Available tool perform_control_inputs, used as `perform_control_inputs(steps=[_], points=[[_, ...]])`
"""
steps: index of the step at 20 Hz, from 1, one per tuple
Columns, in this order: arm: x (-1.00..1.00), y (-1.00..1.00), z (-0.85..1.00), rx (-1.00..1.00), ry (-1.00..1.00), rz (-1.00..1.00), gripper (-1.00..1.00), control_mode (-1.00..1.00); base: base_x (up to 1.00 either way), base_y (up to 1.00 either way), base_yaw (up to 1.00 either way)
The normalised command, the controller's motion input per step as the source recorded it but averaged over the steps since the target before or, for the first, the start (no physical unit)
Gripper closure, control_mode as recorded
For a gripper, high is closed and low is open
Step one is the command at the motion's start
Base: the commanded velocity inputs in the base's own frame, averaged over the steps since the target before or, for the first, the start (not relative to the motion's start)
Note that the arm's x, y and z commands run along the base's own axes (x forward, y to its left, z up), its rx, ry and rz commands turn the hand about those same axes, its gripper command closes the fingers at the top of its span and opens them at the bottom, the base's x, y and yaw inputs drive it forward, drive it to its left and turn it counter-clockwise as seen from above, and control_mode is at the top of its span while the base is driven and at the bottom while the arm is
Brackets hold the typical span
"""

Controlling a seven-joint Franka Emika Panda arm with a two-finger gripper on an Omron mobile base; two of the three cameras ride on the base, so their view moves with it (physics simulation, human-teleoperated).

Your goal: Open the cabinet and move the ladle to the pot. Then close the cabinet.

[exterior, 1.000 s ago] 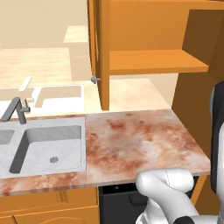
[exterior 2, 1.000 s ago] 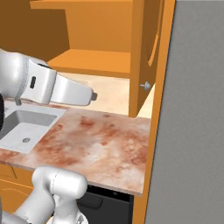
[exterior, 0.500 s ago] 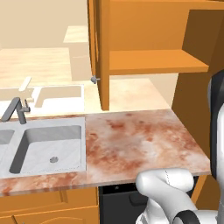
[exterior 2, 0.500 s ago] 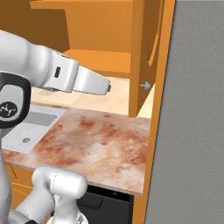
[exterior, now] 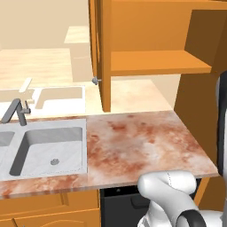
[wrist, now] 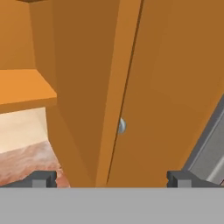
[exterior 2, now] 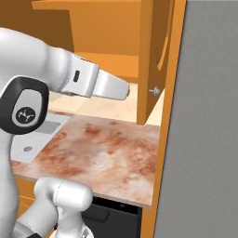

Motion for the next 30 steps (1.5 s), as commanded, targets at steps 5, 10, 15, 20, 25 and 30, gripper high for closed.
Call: perform_control_inputs(steps=[5, 10, 15, 20, 25, 30], points=[[0.06, -0.16, 0.0, 0.01, -0.02, 0.0, -1.0, -1.0, 0.0, 0.0, 0.0], [0.05, -0.27, 0.0, 0.03, -0.03, 0.0, -1.0, -1.0, 0.0, 0.0, 0.0], [0.13, -0.21, 0.0, 0.05, 0.0, 0.01, -1.0, -1.0, 0.0, 0.0, 0.0], [0.24, -0.03, 0.0, 0.05, -0.01, 0.04, -1.0, -1.0, 0.0, 0.0, 0.0], [0.32, 0.0, 0.0, 0.04, -0.02, 0.06, -1.0, -1.0, 0.0, 0.0, 0.0], [0.33, 0.0, 0.0, 0.01, -0.06, 0.06, -1.0, -1.0, 0.0, 0.0, 0.0]])
